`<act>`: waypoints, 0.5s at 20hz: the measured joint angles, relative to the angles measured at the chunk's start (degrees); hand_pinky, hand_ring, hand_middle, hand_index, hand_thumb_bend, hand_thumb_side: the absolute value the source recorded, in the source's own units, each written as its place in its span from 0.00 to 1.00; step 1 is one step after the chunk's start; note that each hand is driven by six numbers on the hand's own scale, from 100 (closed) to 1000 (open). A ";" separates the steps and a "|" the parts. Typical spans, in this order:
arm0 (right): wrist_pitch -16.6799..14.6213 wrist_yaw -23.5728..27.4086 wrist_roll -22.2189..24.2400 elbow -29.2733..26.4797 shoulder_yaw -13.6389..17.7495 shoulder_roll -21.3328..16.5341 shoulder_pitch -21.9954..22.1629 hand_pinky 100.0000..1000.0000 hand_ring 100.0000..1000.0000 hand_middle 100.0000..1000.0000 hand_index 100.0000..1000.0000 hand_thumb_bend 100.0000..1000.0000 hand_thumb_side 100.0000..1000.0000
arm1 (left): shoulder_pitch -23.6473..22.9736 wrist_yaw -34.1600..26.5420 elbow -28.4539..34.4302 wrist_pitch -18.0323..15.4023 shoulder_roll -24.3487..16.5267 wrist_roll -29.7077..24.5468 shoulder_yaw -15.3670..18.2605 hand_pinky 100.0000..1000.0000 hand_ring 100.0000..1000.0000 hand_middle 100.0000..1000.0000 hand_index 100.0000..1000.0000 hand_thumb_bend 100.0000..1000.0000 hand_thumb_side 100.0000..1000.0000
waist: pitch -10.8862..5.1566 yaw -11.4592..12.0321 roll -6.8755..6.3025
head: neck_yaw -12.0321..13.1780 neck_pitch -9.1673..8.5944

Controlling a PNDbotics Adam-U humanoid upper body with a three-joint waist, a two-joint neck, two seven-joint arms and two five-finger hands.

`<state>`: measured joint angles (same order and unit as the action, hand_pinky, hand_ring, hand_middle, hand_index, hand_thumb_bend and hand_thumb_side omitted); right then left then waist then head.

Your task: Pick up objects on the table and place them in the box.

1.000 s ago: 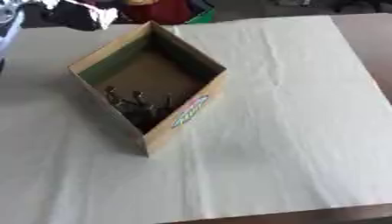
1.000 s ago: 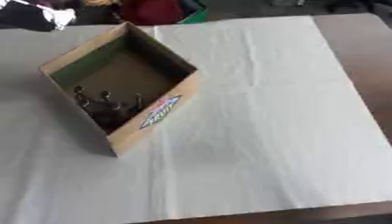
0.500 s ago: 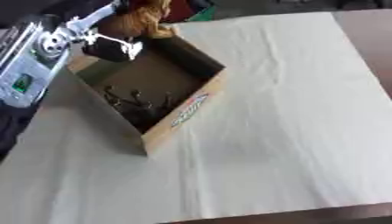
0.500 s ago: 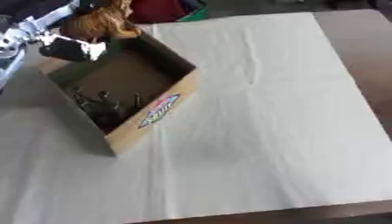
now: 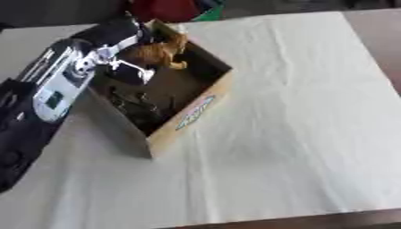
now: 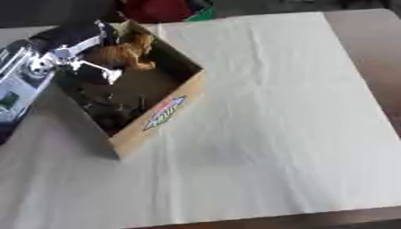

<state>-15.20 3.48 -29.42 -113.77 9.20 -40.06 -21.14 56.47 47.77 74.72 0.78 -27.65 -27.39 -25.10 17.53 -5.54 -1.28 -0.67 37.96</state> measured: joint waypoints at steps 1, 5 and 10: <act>0.00 0.00 0.00 0.00 0.00 0.00 0.00 0.69 0.99 0.63 0.75 0.00 0.98 | 0.00 0.89 -0.21 -0.15 0.00 -0.80 -0.23 0.55 0.76 0.72 0.76 0.12 0.39 | 0.00 0.00 0.00 | 0.00 -0.02; 0.04 0.00 -0.04 0.00 0.04 0.01 0.15 0.69 0.99 0.63 0.74 0.00 0.98 | -0.04 4.21 -1.03 -1.19 -0.01 -4.08 -0.82 0.60 0.83 0.80 0.85 0.38 0.60 | 0.00 0.04 0.00 | 0.00 -0.21; 0.08 0.00 -0.07 0.00 0.17 0.02 0.48 0.69 0.99 0.63 0.74 0.00 0.98 | -0.06 8.26 -0.79 -2.91 -0.01 -7.98 -0.41 0.72 0.96 0.92 0.96 0.84 0.86 | 0.00 0.08 0.01 | -0.01 -0.23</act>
<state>-15.12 3.48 -29.49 -113.77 9.36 -40.03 -20.67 56.41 56.03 73.94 -2.12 -27.66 -35.37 -25.51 17.53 -5.45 -1.27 -0.68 37.73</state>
